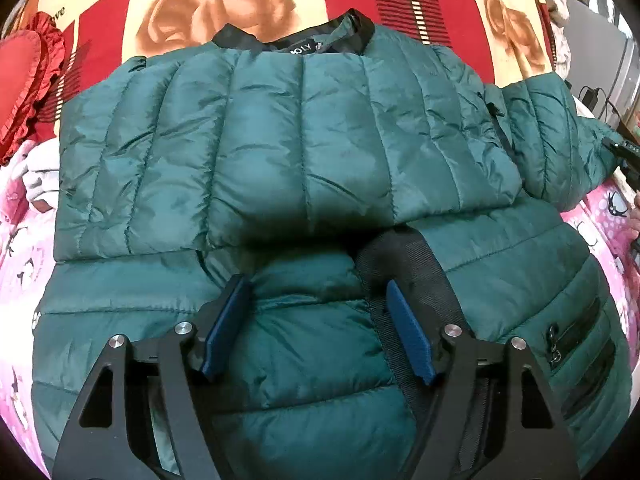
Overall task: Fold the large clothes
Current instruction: 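Grasp the other sleeve cuff with the right gripper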
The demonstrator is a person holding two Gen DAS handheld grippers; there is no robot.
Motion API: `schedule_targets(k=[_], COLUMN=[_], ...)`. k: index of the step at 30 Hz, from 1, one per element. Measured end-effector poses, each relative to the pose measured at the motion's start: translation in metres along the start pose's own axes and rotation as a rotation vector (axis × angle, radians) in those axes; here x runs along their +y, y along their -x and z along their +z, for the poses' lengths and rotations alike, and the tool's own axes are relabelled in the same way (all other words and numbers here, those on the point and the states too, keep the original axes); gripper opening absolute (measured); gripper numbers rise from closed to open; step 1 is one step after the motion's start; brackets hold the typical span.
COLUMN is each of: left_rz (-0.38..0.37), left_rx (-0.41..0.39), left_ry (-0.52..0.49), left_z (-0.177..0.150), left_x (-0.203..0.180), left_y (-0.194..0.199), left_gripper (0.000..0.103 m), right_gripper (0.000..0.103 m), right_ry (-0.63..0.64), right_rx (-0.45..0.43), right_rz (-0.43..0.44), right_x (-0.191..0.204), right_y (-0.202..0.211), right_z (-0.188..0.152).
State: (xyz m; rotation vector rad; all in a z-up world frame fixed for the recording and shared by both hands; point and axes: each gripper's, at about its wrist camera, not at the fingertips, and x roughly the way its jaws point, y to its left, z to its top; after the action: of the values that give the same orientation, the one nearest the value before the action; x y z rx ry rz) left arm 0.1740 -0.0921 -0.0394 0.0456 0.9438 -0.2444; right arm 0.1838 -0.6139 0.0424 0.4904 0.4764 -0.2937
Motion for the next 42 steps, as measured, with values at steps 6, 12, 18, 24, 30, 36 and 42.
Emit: schedule_targets(k=[6, 12, 18, 24, 30, 36, 42], left_rz=[0.004, 0.062, 0.082, 0.106, 0.124, 0.094, 0.074], left_rx=[0.0, -0.065, -0.063, -0.065, -0.051, -0.082, -0.077], left_ry=[0.002, 0.054, 0.154, 0.239, 0.317, 0.304, 0.291], left_z=[0.002, 0.006, 0.006, 0.011, 0.011, 0.015, 0.016], left_x=[0.001, 0.016, 0.045, 0.071, 0.087, 0.082, 0.079], left_y=[0.0, 0.022, 0.027, 0.03, 0.027, 0.029, 0.025], left_gripper=[0.072, 0.072, 0.072, 0.072, 0.072, 0.072, 0.072], right_gripper=[0.017, 0.017, 0.017, 0.017, 0.017, 0.017, 0.022], right_ry=[0.047, 0.085, 0.146, 0.224, 0.26, 0.382, 0.441], right_rx=[-0.043, -0.033, 0.056, 0.146, 0.248, 0.343, 0.414], right_rz=[0.015, 0.128, 0.192, 0.257, 0.333, 0.474, 0.462], right_x=[0.055, 0.121, 0.173, 0.218, 0.264, 0.329, 0.342], right_y=[0.054, 0.102, 0.1, 0.067, 0.031, 0.019, 0.006], right_z=[-0.008, -0.046, -0.086, -0.115, -0.153, -0.195, -0.212])
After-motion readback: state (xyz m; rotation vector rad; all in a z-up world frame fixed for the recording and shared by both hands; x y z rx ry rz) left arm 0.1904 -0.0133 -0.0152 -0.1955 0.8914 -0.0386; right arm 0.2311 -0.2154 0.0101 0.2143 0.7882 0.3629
